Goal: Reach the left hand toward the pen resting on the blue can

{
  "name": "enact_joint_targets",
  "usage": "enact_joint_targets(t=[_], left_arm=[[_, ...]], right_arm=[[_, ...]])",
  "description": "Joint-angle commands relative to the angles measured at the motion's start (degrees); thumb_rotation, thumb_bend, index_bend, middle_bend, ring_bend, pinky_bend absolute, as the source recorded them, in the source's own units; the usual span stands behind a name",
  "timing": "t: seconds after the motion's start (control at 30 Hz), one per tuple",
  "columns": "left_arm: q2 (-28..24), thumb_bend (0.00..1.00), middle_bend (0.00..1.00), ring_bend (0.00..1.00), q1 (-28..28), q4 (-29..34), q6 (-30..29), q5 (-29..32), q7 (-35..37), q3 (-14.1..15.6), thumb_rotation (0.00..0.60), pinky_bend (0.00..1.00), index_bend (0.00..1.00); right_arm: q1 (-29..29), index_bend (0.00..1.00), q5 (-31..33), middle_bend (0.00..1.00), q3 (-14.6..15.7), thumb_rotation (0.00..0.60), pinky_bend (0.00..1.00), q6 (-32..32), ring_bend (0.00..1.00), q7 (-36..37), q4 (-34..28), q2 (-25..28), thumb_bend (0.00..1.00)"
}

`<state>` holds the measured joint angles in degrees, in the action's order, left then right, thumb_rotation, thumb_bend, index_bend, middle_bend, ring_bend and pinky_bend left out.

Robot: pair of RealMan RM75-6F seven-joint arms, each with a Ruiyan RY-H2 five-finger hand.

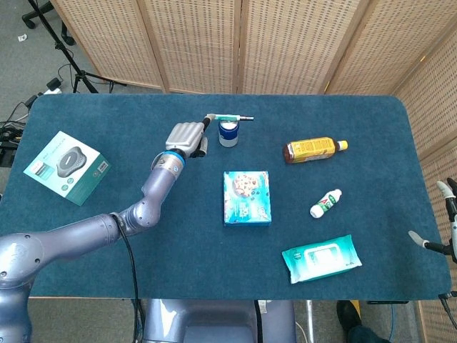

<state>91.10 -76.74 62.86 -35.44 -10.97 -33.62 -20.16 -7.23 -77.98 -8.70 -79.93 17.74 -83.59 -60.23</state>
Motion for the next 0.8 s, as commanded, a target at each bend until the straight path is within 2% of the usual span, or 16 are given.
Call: enact_joint_targets(t=[0.03,0.1,0.33,0.8], left_arm=[[4.4,0.96,0.92,1.0,-2.9,-7.5,4.4,1.4,0.3,1.1,0.6,1.0,0.0],[6.1,0.96,0.92,1.0,-3.8,-11.1,6.4,2.0,0.6,1.4,0.6,1.0,0.0],[9.4,0.95,0.92,1.0,-5.3,-17.9,9.4,3.0,2.2,2.2,0.6,1.0,0.0],[13.7,0.95,0.92,1.0,-7.1,-27.8,12.2,3.4,3.5,3.2,0.6,1.0,0.0]], right_arm=[[0.1,0.0,0.5,0.0,-0.2,0.6,0.0,0.1,0.0,-0.2,0.2,0.0,0.0],[0.0,0.0,1.2,0.0,-0.4,0.6,0.0,0.7,0.0,0.0,0.4,-0.1,0.0],[-0.2,0.0,2.0,0.0,-0.6,0.6,0.0,2.0,0.0,0.3,0.8,0.0,0.0],[-0.4,0.0,3.3,0.0,-1.0,0.6,0.0,3.3,0.0,-0.2,1.1,0.0,0.0]])
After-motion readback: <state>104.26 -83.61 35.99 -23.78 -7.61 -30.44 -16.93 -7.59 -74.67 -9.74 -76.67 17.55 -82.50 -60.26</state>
